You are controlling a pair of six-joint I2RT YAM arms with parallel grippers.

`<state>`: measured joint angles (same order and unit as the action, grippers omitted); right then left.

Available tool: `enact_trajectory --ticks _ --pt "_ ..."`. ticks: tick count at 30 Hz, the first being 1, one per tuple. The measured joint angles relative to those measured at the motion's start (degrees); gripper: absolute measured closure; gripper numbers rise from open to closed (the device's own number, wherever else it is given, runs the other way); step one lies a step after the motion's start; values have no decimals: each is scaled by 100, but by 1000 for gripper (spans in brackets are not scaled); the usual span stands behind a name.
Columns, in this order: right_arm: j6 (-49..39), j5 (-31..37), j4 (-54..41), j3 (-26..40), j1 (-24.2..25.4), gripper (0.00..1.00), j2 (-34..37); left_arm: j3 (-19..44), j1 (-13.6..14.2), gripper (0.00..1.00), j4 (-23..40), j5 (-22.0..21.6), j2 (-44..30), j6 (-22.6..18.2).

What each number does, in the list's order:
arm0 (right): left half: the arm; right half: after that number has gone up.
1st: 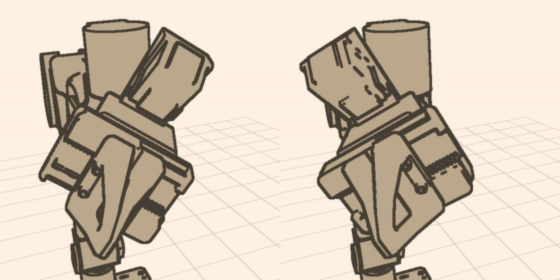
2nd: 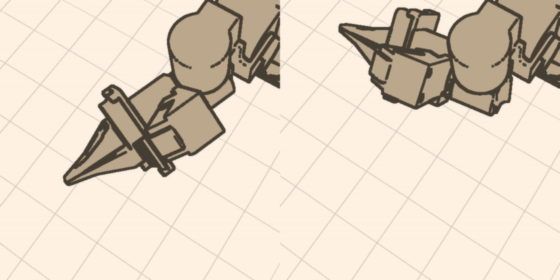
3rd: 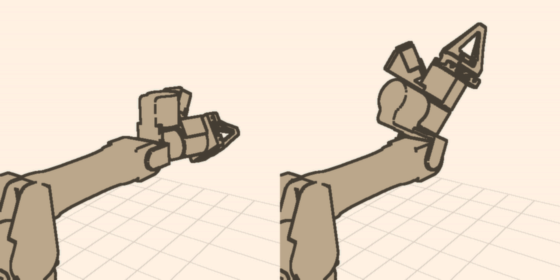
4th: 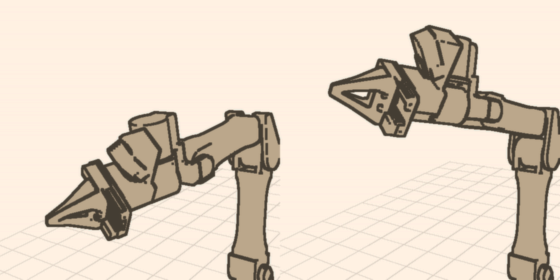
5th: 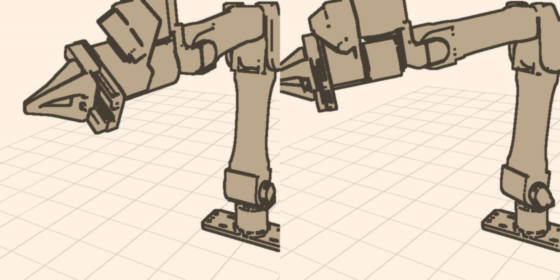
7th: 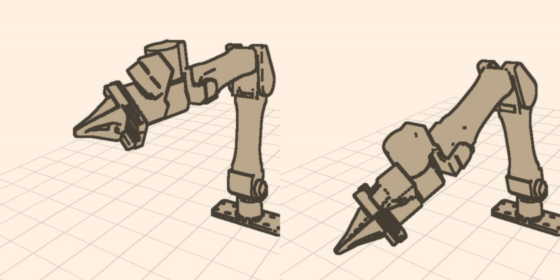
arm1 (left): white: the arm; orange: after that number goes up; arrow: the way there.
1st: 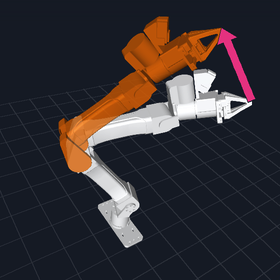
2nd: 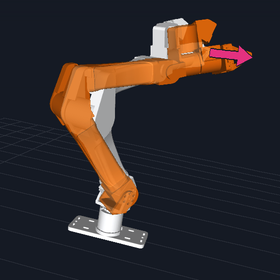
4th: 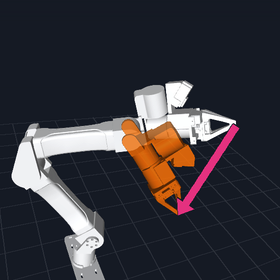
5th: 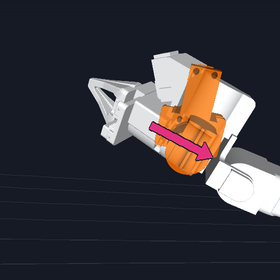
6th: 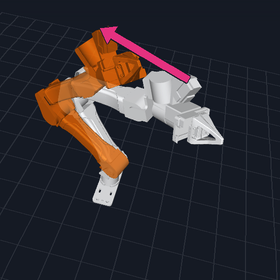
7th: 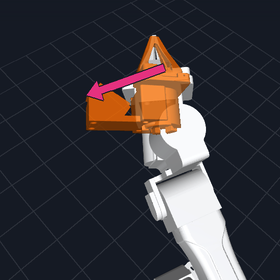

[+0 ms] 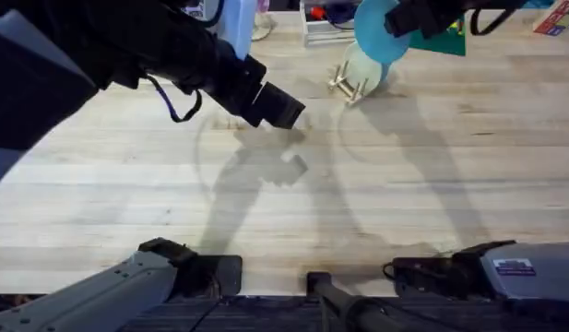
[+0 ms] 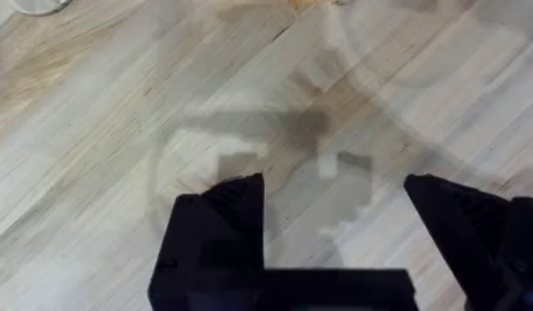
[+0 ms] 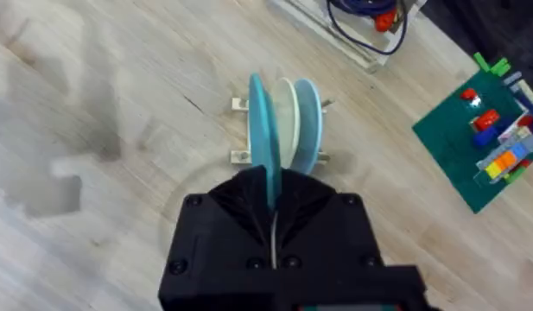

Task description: Pick up the plates from the table one by one and place each into a slot on the dish rack.

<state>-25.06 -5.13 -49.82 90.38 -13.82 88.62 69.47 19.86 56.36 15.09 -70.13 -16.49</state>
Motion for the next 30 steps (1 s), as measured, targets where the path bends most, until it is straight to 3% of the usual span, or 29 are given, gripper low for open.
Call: enact_trajectory --ticks 30 --pt "106 45 324 0 0 972 1048 0 0 7 0 -13 0 0"
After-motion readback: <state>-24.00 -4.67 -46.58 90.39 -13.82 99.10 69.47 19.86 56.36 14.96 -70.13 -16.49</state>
